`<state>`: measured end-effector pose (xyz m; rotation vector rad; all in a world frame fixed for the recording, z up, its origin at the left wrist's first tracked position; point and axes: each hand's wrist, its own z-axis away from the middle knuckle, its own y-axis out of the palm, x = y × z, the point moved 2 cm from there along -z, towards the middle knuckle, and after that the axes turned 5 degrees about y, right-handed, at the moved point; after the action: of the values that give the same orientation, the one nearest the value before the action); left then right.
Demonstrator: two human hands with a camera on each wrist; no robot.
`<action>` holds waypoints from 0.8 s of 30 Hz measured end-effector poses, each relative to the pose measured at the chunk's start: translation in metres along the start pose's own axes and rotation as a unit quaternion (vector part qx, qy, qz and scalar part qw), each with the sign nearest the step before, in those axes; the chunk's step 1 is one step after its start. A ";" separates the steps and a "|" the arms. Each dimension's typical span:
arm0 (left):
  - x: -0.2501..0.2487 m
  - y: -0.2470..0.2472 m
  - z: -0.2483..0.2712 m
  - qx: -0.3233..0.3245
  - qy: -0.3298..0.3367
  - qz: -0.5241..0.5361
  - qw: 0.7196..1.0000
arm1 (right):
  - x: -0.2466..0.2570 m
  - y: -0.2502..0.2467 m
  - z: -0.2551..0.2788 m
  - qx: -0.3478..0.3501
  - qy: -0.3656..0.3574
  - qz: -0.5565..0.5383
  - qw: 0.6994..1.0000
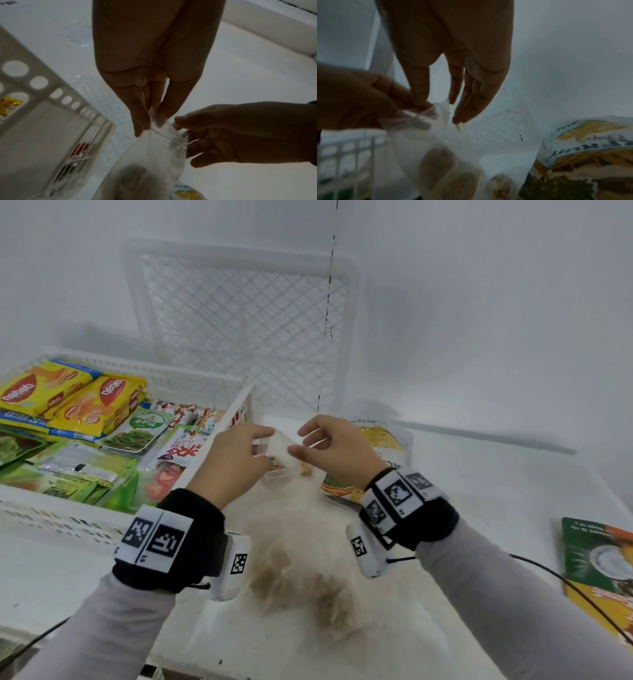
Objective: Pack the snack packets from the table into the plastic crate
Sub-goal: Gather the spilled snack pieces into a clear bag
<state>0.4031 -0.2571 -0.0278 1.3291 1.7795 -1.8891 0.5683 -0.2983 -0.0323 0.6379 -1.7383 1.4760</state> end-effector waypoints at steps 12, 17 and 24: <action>0.012 0.006 -0.005 -0.016 -0.018 -0.022 0.999 | -0.007 0.004 -0.042 0.078 0.052 -0.096 0.991; 0.016 0.007 -0.006 -0.018 -0.026 0.016 0.999 | -0.030 0.020 -0.069 0.160 -0.025 0.334 0.928; 0.019 0.006 -0.009 -0.027 -0.029 0.041 0.998 | -0.050 0.067 -0.082 0.240 -0.031 0.495 0.835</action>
<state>0.4011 -0.2431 -0.0442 1.2948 1.7086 -1.8063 0.5644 -0.2091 -0.1087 -0.0647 -1.8343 2.6769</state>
